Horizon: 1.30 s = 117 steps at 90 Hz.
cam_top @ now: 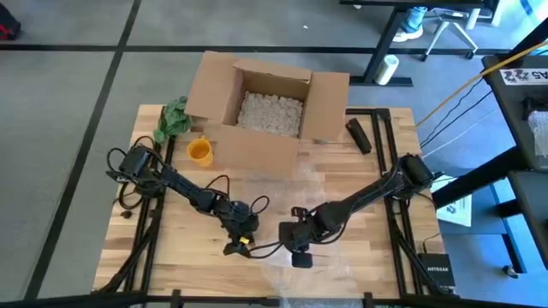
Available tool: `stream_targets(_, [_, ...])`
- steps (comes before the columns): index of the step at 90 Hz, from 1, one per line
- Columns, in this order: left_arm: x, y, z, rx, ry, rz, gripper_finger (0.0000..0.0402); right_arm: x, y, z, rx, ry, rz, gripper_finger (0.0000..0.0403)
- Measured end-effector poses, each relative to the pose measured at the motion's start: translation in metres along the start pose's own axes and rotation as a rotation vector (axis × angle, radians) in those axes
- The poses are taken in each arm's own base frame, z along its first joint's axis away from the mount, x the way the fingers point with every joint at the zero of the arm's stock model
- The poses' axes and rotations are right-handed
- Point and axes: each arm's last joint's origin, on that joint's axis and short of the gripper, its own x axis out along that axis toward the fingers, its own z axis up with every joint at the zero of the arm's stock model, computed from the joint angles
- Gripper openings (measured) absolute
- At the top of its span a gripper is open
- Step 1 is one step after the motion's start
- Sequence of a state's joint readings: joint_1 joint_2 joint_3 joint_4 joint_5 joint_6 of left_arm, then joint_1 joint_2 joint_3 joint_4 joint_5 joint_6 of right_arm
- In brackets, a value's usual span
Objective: Wrap mug
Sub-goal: Wrap the red mug with the bubble wrap
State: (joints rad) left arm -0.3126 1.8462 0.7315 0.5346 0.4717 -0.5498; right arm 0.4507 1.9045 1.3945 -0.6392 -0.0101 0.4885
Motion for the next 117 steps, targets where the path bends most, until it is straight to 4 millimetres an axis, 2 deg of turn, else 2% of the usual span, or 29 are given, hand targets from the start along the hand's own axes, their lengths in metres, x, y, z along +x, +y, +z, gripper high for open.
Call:
stream_targets(13, [0.001, -0.002, 0.0, 0.058, -0.006, 0.012, 0.0165, 0.0, 0.0, 0.0, 0.0, -0.002, -0.001, 0.0044])
stream_targets(20, [0.002, -0.002, 0.0, 0.097, -0.014, 0.03, 0.0119, 0.0, 0.0, 0.0, 0.0, -0.003, -0.004, 0.0044])
stream_targets(30, [0.003, -0.003, -0.001, 0.16, -0.024, 0.05, 0.0033, 0.0, 0.0, 0.0, 0.0, -0.005, -0.005, 0.0044])
stream_targets(35, [0.003, -0.003, 0.0, 0.185, -0.033, 0.067, 0.0012, 0.0, 0.0, 0.0, 0.0, -0.005, -0.005, 0.0044])
stream_targets(53, [0.003, -0.006, 0.006, 0.258, -0.079, 0.093, 0.0001, 0.0, 0.0, 0.0, 0.0, -0.005, 0.005, 0.0044])
stream_targets(98, [0.008, -0.029, 0.048, 0.48, -0.203, 0.063, 0.0, 0.0, 0.002, 0.002, -0.004, -0.024, 0.02, 0.0044])
stream_targets(117, [0.005, -0.03, 0.063, 0.527, -0.243, 0.072, 0.0, 0.0, 0.003, 0.005, -0.016, -0.045, 0.033, 0.0044])
